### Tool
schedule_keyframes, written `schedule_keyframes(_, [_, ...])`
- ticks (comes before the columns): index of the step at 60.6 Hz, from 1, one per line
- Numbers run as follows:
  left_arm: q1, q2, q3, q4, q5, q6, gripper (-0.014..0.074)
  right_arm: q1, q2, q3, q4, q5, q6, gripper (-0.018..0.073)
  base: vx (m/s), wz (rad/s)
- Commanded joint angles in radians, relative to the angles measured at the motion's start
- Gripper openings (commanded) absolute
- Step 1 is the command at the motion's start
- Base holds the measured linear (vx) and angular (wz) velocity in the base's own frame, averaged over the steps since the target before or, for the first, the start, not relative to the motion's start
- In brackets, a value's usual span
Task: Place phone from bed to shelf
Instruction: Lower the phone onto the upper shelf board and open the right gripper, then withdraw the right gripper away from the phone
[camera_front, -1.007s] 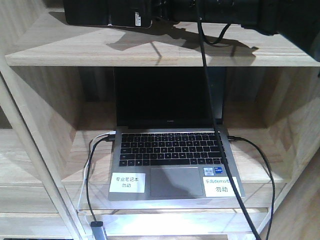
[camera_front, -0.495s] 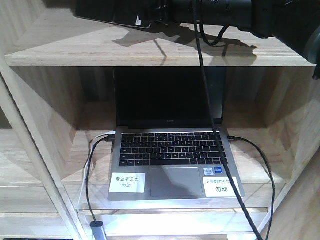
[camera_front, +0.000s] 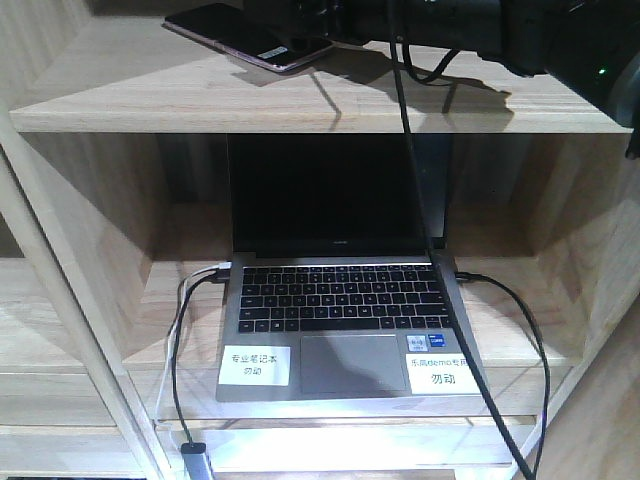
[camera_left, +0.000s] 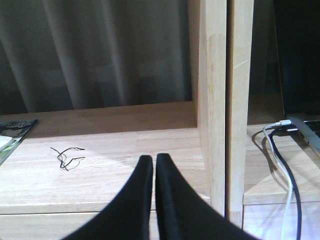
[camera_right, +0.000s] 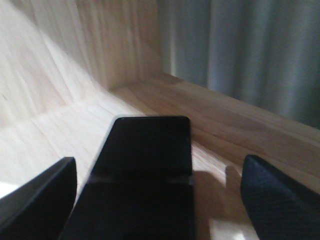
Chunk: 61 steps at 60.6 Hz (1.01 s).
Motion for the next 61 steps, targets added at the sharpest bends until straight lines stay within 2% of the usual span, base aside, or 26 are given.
schedule_keyframes(1, [0.000, -0.012, -0.023, -0.009, -0.072, -0.006, 0.0001, -0.003, -0.064, -0.030, 0.026, -0.031, 0.003, 0.0613, 0.00, 0.00])
schedule_keyframes(18, [0.000, -0.012, -0.023, -0.009, -0.072, -0.006, 0.0001, -0.003, -0.128, -0.029, 0.015, -0.028, 0.028, 0.0514, 0.00, 0.00])
schedule_keyframes(37, [0.000, -0.012, -0.023, -0.009, -0.072, -0.006, 0.0001, -0.003, -0.232, -0.006, -0.097, 0.040, 0.155, 0.0286, 0.00, 0.00])
schedule_keyframes(43, [0.000, -0.012, -0.023, -0.009, -0.072, -0.006, 0.0001, -0.003, -0.296, 0.086, -0.097, -0.012, 0.154, 0.0194, 0.00, 0.00])
schedule_keyframes(55, [0.000, -0.012, -0.023, -0.009, -0.072, -0.006, 0.0001, -0.003, -0.495, 0.396, -0.094, -0.216, 0.100, 0.0006, 0.00, 0.00])
schedule_keyframes(61, [0.000, -0.012, -0.023, -0.009, -0.072, -0.006, 0.0001, -0.003, -0.603, 0.534, -0.094, -0.268, 0.094, -0.0013, 0.00, 0.00])
